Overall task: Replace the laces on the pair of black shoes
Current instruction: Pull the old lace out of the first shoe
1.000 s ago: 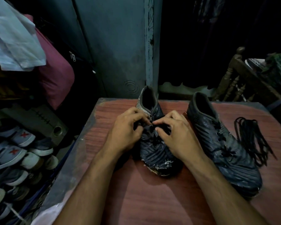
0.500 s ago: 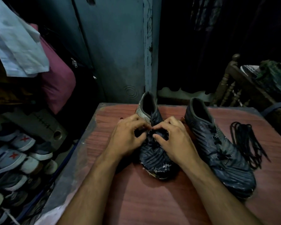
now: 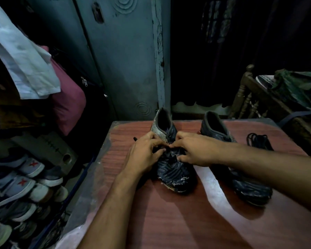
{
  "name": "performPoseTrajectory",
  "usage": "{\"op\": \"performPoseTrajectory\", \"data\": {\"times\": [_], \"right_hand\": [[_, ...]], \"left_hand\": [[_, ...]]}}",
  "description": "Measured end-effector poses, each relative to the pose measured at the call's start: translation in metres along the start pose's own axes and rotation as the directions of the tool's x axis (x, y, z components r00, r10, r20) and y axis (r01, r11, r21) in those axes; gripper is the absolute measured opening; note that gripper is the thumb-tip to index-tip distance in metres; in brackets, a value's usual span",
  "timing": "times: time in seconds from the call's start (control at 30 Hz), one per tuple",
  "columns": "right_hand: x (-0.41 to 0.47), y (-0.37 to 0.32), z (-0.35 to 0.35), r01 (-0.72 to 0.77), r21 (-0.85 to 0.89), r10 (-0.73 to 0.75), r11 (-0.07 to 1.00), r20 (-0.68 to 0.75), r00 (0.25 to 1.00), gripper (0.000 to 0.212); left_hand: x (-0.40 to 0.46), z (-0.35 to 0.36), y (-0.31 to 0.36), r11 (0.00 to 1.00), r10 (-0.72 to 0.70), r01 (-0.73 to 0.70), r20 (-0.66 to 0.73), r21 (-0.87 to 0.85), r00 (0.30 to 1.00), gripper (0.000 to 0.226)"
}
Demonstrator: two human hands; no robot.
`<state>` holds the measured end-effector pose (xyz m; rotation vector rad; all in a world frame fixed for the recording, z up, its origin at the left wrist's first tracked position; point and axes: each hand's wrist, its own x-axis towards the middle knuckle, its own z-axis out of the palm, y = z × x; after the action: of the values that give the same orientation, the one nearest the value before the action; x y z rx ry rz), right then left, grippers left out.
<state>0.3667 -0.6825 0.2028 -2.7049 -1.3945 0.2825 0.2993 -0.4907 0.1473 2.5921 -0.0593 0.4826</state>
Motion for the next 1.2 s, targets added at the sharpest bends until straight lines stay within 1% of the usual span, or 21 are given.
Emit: {"op": "performPoseTrajectory", "data": {"times": [0.17, 0.27, 0.4, 0.47, 0.57, 0.63, 0.7, 0.77, 0.83, 0.9, 0.97, 1.1, 1.2], "right_hand": [[0.010, -0.006, -0.023, 0.074, -0.100, -0.053, 0.992, 0.203, 0.978, 0.037], [0.025, -0.013, -0.036, 0.055, -0.185, 0.002, 0.981, 0.300, 0.954, 0.034], [0.041, -0.015, -0.029, 0.084, -0.274, 0.032, 0.958, 0.392, 0.920, 0.033], [0.039, -0.016, -0.027, 0.089, -0.288, 0.026, 0.954, 0.372, 0.928, 0.031], [0.030, -0.013, -0.037, 0.070, -0.221, 0.004, 0.973, 0.318, 0.948, 0.033], [0.030, -0.015, -0.040, 0.066, -0.201, 0.006, 0.977, 0.335, 0.942, 0.032], [0.036, -0.019, -0.035, 0.062, -0.217, 0.015, 0.974, 0.338, 0.941, 0.029], [0.032, -0.021, -0.030, 0.027, -0.236, 0.033, 0.971, 0.246, 0.969, 0.026], [0.020, -0.015, -0.017, -0.040, -0.149, 0.049, 0.988, 0.062, 0.997, 0.024], [0.011, -0.011, 0.001, -0.108, 0.020, 0.110, 0.994, -0.141, 0.984, 0.021], [0.007, -0.013, 0.020, -0.140, 0.151, 0.178, 0.979, -0.274, 0.945, 0.019], [0.008, -0.024, 0.042, -0.181, 0.199, 0.248, 0.963, -0.403, 0.881, 0.015], [0.008, -0.024, 0.050, -0.169, 0.274, 0.279, 0.947, -0.440, 0.854, 0.009]], "left_hand": [[0.001, 0.000, 0.001, 1.000, -0.003, 0.003, -0.003, 0.005, 1.000, 0.016], [0.002, 0.000, -0.001, 1.000, 0.021, -0.021, -0.004, 0.011, 1.000, 0.014], [0.003, 0.005, -0.004, 0.999, 0.038, -0.038, 0.002, 0.037, 0.999, 0.014], [0.004, 0.004, -0.002, 0.999, 0.038, -0.038, 0.003, 0.032, 0.999, 0.015], [0.002, -0.002, 0.001, 0.998, 0.053, -0.053, -0.002, 0.025, 0.999, 0.015], [0.006, 0.001, -0.002, 0.996, 0.063, -0.064, 0.019, 0.057, 0.998, 0.015], [0.005, 0.003, -0.006, 0.998, 0.032, -0.031, -0.017, 0.054, 0.999, 0.015], [0.003, 0.004, -0.002, 0.998, 0.036, -0.035, -0.017, 0.055, 0.999, 0.015], [0.004, 0.005, -0.001, 0.998, 0.049, -0.047, -0.030, 0.037, 0.998, 0.016], [0.004, 0.004, -0.002, 1.000, 0.024, -0.023, -0.046, 0.015, 0.999, 0.016], [0.005, 0.005, -0.001, 1.000, 0.010, -0.010, -0.064, -0.007, 0.998, 0.017], [0.003, 0.005, -0.002, 0.999, 0.020, -0.024, -0.093, -0.043, 0.995, 0.018], [0.003, 0.004, -0.003, 1.000, 0.007, -0.010, -0.094, -0.029, 0.996, 0.021]]}}
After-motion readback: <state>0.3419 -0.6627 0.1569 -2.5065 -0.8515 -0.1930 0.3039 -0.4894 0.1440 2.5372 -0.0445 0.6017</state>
